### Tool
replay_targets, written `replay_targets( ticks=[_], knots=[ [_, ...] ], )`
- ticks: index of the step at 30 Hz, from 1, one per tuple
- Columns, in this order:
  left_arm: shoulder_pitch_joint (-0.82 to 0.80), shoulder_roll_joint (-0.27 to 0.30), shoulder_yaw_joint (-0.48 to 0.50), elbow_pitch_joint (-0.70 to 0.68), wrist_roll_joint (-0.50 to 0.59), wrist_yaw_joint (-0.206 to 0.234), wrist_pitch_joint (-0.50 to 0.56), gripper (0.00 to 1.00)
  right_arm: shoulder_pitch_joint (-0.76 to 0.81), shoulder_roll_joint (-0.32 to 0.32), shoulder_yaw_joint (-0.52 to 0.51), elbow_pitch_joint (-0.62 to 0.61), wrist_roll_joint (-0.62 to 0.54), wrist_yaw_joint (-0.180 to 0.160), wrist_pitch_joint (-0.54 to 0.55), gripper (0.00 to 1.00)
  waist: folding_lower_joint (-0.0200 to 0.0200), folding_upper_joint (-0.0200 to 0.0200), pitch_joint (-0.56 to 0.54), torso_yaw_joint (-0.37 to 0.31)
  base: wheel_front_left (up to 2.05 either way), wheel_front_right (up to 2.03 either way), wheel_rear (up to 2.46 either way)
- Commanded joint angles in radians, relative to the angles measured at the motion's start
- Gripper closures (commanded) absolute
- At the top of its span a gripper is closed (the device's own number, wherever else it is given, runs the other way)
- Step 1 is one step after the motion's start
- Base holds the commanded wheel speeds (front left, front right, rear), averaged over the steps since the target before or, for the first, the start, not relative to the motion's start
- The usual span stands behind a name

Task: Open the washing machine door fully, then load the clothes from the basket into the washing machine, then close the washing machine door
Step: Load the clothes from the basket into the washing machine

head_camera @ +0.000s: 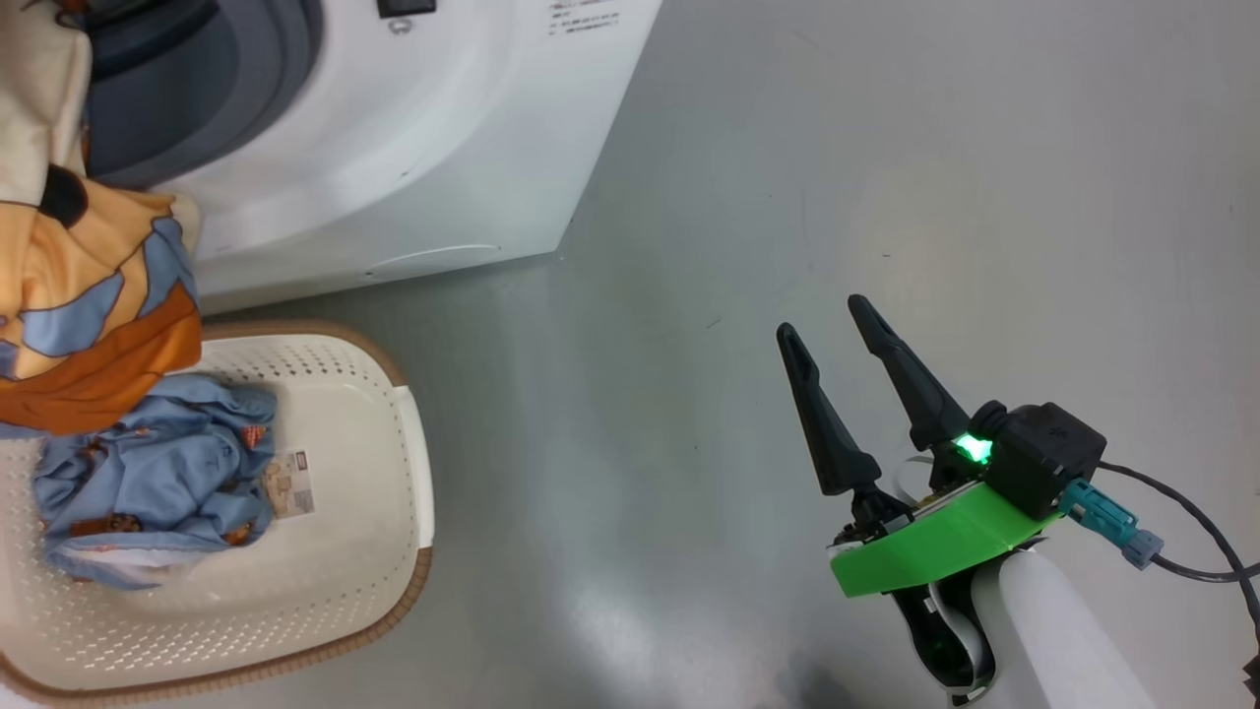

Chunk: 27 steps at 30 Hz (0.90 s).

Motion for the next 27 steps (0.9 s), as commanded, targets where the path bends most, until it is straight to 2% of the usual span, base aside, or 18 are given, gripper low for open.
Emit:
replay_targets(
  ticks=[1,19,27],
  knots=[
    [0.005,0.041,0.018,-0.025,-0.003,-0.003,-0.005,0.00,0.002,0.007,0.012,-0.021,0.007,0.002,-0.005,0.00,0.0000,0.0000,-0.001,0.004,0.00,0.00,0.00],
    [0.221,-0.037,0.119,-0.136,-0.014,-0.003,-0.005,0.00,0.004,0.007,-0.030,-0.021,-0.022,0.002,-0.005,0.00,0.0000,0.0000,-0.030,0.061,0.00,0.00,0.00],
    [0.384,-0.060,0.177,-0.264,0.018,-0.003,-0.005,0.00,0.016,-0.004,-0.038,-0.021,-0.023,0.002,-0.005,0.00,0.0000,0.0000,-0.051,0.079,0.00,0.00,0.00]
  ],
)
